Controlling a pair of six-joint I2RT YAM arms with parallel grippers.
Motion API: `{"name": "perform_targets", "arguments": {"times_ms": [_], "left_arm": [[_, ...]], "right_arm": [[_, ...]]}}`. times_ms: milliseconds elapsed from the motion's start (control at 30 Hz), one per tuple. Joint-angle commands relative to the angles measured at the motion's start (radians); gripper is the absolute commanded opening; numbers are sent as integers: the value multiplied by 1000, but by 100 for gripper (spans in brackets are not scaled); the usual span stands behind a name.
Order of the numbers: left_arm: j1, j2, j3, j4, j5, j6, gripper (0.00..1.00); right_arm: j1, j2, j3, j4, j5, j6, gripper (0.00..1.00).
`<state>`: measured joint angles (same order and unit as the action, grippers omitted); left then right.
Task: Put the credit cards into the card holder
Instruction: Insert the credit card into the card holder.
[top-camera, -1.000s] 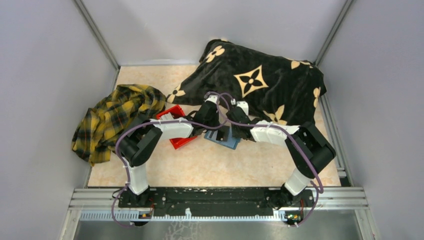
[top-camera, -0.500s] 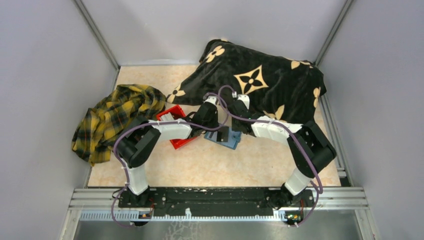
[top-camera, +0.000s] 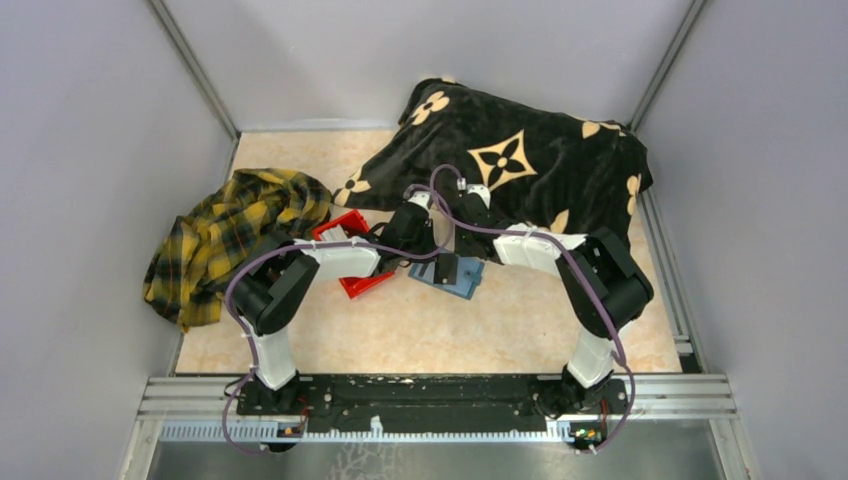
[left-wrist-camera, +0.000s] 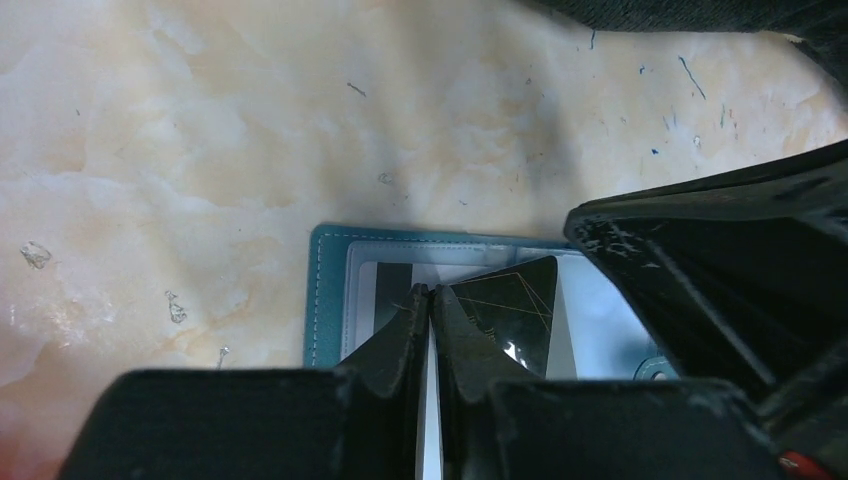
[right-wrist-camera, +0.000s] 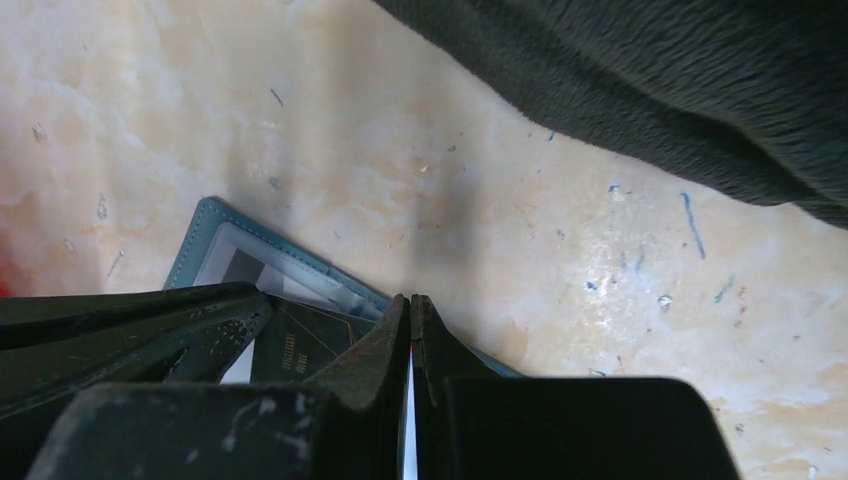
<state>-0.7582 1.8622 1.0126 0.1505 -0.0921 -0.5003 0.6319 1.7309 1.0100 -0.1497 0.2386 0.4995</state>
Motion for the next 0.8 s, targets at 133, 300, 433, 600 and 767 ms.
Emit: {"name": "perform_targets", "arguments": {"times_ms": [133,300,433,600,767], "left_arm": [[3,-11,-12,19,80,14,11],[3,-4,-17,36,99,9,11],[3,-3,-17,40,103,6,11],[3,-4,-17,41,101,9,11],[3,-4,-18,37,97,13,11]], "right_arm": [[-3,19,36,63,-46,22,2],[-3,3,30,64,-30,21,4],[-5,-16,35,43,-1,14,7],[-5,-108,4,6,72,3,13],[-4,-207,-50,-57,115,16,14]]}}
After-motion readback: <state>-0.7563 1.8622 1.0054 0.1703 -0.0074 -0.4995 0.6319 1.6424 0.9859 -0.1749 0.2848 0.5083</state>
